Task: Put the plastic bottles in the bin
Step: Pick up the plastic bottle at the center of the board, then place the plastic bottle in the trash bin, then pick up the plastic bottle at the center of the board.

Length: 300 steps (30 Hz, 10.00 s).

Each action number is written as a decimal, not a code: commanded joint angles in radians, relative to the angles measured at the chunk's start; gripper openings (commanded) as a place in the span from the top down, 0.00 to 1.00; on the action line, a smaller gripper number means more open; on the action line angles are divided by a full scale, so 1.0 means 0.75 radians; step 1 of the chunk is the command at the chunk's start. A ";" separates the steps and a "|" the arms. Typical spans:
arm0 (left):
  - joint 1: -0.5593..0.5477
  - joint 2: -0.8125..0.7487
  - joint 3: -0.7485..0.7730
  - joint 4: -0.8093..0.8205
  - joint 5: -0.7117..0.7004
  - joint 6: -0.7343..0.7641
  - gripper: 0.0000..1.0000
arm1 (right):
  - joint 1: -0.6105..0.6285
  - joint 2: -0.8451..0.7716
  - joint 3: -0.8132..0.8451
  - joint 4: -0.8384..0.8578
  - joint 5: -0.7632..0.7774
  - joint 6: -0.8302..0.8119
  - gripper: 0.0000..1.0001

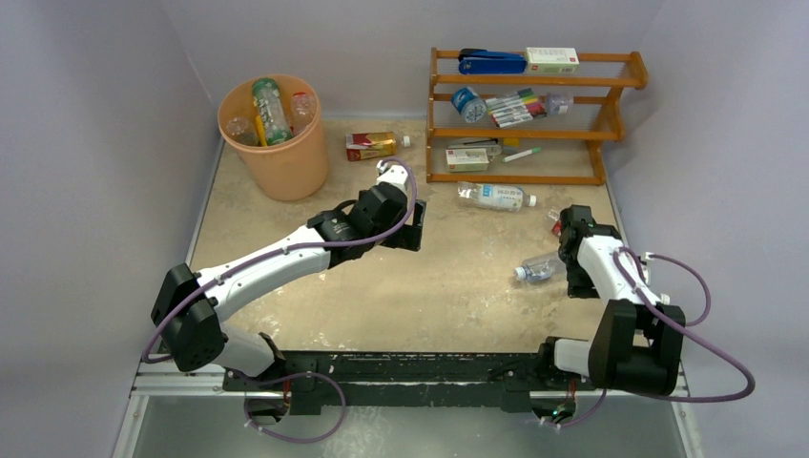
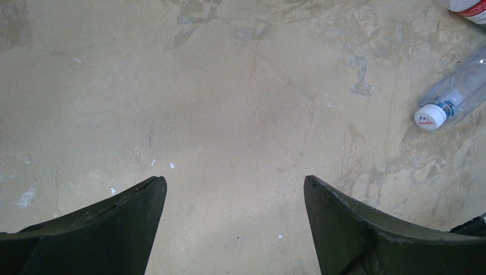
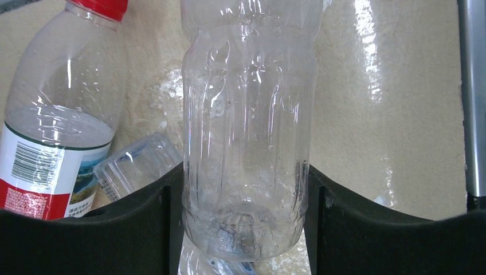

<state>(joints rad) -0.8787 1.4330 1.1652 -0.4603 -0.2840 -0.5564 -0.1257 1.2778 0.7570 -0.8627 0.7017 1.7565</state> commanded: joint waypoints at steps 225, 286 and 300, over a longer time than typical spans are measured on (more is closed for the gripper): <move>0.795 0.051 0.750 -0.284 0.362 0.040 0.11 | 1.062 -0.666 -0.050 0.007 0.097 -0.476 0.00; -0.143 -0.473 -0.503 0.172 0.060 -0.406 0.09 | 0.350 -0.097 -0.224 0.906 -0.694 -1.081 0.61; -0.219 -0.739 -0.771 0.290 0.023 -0.511 0.09 | 1.030 -0.145 -0.130 0.828 -0.641 -0.841 0.66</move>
<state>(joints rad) -1.0363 0.9318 0.6373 -0.3206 -0.2462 -0.9073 0.5446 1.1481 0.5968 -0.2306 0.1909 1.0580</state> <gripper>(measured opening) 0.910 0.544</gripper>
